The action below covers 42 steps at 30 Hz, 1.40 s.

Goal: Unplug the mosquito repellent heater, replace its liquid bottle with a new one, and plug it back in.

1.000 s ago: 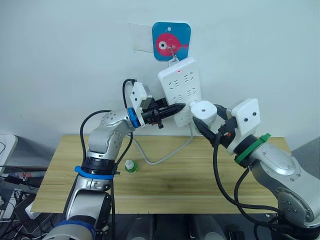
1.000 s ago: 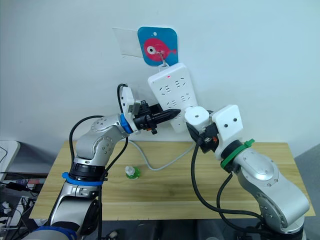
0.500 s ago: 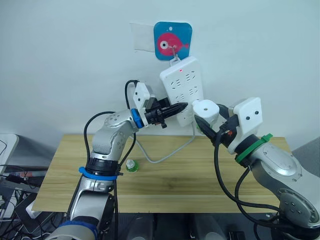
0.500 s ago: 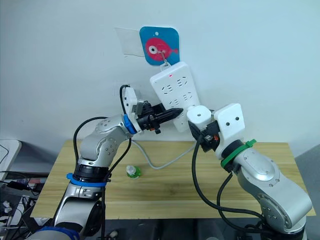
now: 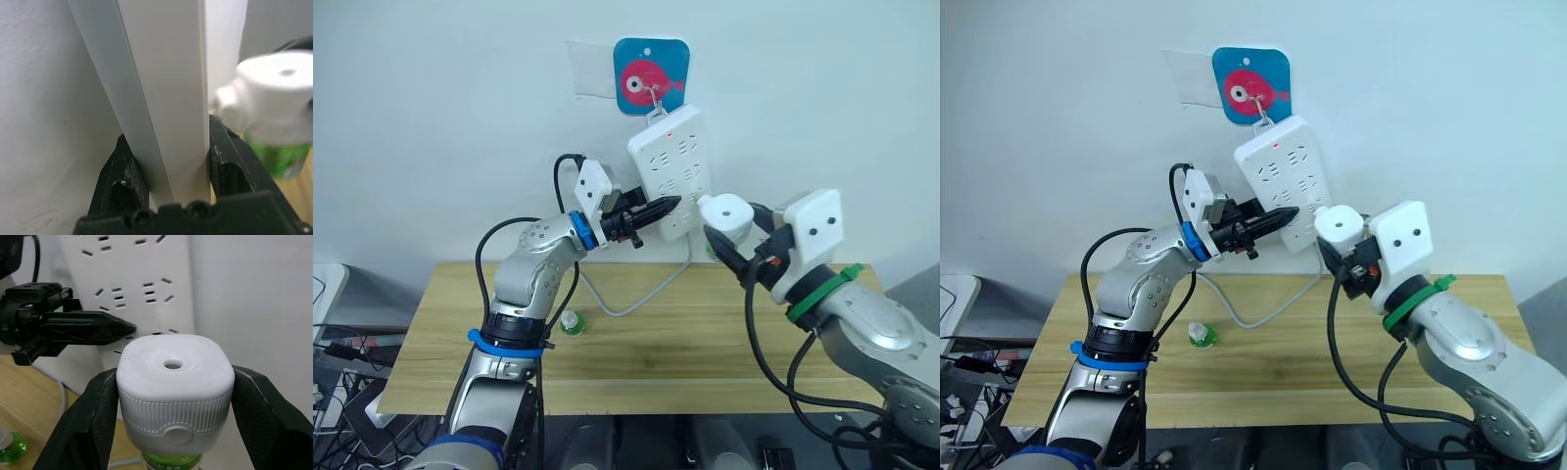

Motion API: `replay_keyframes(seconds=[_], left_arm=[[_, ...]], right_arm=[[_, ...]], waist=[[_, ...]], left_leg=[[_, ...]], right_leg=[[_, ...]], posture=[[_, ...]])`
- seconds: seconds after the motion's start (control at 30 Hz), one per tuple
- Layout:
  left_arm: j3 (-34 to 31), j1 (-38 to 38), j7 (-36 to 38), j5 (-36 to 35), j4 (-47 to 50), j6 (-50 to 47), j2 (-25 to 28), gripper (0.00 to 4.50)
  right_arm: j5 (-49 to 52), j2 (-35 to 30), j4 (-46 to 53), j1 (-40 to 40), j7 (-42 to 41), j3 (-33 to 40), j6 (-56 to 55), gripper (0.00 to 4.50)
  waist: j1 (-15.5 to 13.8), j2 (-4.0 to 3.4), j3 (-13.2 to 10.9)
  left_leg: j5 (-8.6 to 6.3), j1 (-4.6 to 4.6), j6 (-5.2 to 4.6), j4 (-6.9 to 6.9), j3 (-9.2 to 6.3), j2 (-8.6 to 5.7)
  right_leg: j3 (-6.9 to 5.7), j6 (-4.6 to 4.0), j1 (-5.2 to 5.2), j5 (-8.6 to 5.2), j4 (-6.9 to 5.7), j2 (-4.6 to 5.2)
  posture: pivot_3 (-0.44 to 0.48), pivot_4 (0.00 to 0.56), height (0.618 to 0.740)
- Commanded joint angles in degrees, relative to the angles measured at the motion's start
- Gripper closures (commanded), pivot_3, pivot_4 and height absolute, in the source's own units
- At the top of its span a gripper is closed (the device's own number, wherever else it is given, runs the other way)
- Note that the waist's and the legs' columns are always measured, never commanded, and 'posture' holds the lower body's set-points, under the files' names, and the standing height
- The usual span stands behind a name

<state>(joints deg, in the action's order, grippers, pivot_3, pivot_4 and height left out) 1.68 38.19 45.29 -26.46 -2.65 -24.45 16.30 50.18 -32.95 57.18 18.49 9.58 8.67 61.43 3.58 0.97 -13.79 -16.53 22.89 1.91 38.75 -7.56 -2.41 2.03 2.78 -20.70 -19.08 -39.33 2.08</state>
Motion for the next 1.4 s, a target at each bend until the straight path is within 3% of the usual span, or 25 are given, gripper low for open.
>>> replay_keyframes(seconds=[0.03,0.27,0.4,0.57,0.77,1.0,1.2,1.27,1.4], left_arm=[[-3.63,1.09,-5.80,1.87,-3.66,-0.15,0.56,3.18],[-3.47,1.06,-5.23,1.78,-4.19,0.40,1.06,3.18],[-4.22,0.46,-2.84,0.84,-4.08,0.65,3.09,3.18],[-5.06,-0.66,0.82,-2.09,-2.66,-1.72,6.69,1.58],[-6.37,-5.46,3.80,-4.95,3.53,-6.12,12.97,0.02],[-10.43,-14.36,3.96,-9.58,13.44,-12.29,18.63,0.02],[-12.52,-27.57,3.79,-14.78,31.20,-13.72,20.45,0.02],[-12.70,-29.67,2.66,-16.72,34.24,-14.53,19.95,0.02],[-5.09,-33.55,-1.09,-12.94,41.27,-9.09,14.17,0.02]], right_arm=[[5.87,-2.65,2.82,-0.61,2.54,3.79,-3.14,1.52],[14.56,-5.11,2.81,-4.35,5.14,7.04,-7.24,1.52],[18.16,-6.50,-1.46,-8.44,1.20,10.99,-9.58,1.52],[19.86,-8.08,-4.11,-11.73,-2.27,12.57,-11.87,1.52],[20.86,-7.56,-6.17,-14.44,-3.72,12.68,-14.75,1.52],[21.20,-7.09,-7.08,-17.95,-3.92,12.93,-17.16,1.52],[31.73,-3.75,-10.44,-20.31,4.03,13.73,-19.93,1.52],[34.37,-3.71,-10.98,-20.83,5.84,13.74,-20.68,1.52],[46.34,1.74,-15.35,-24.22,15.07,13.03,-26.56,1.52]], waist=[[0.08,0.00,0.00],[0.15,0.02,-0.04],[0.39,0.02,-0.04],[1.62,0.01,-0.05],[2.52,-0.04,-0.07],[2.30,-0.06,-0.16],[1.43,-0.09,-0.18],[1.33,-0.09,-0.18],[1.00,-0.09,-0.18]], left_leg=[[0.02,0.00,-0.02,0.00,0.01,0.00],[0.03,0.01,-0.05,0.00,0.04,0.00],[0.03,0.00,-0.05,0.00,0.06,0.00],[0.04,-0.05,-0.06,-0.28,0.15,0.05],[0.23,-0.03,-0.01,-0.79,0.39,0.13],[0.31,0.20,0.13,-0.88,0.40,0.13],[0.32,0.27,0.15,-0.88,0.45,0.12],[0.30,0.26,0.12,-0.87,0.46,0.12],[0.28,0.13,0.08,-0.87,0.44,0.12]], right_leg=[[0.02,0.02,0.00,0.02,0.00,0.00],[0.05,0.05,0.01,0.05,0.02,0.00],[0.07,0.05,0.02,0.05,0.02,-0.01],[0.15,0.04,-0.11,0.04,0.05,-0.05],[0.37,0.00,-0.42,0.06,0.17,-0.06],[0.39,0.00,-0.65,0.06,0.35,-0.02],[0.45,0.00,-0.71,0.06,0.38,0.08],[0.46,0.00,-0.70,0.06,0.37,0.08],[0.43,-0.04,-0.55,0.09,0.35,0.08]], posture=[[-0.190,0.256,0.740],[-0.196,0.256,0.740],[-0.194,0.250,0.740],[-0.182,0.244,0.740],[-0.162,0.241,0.740],[-0.138,0.233,0.740],[-0.132,0.232,0.740],[-0.132,0.233,0.740],[-0.140,0.235,0.740]])
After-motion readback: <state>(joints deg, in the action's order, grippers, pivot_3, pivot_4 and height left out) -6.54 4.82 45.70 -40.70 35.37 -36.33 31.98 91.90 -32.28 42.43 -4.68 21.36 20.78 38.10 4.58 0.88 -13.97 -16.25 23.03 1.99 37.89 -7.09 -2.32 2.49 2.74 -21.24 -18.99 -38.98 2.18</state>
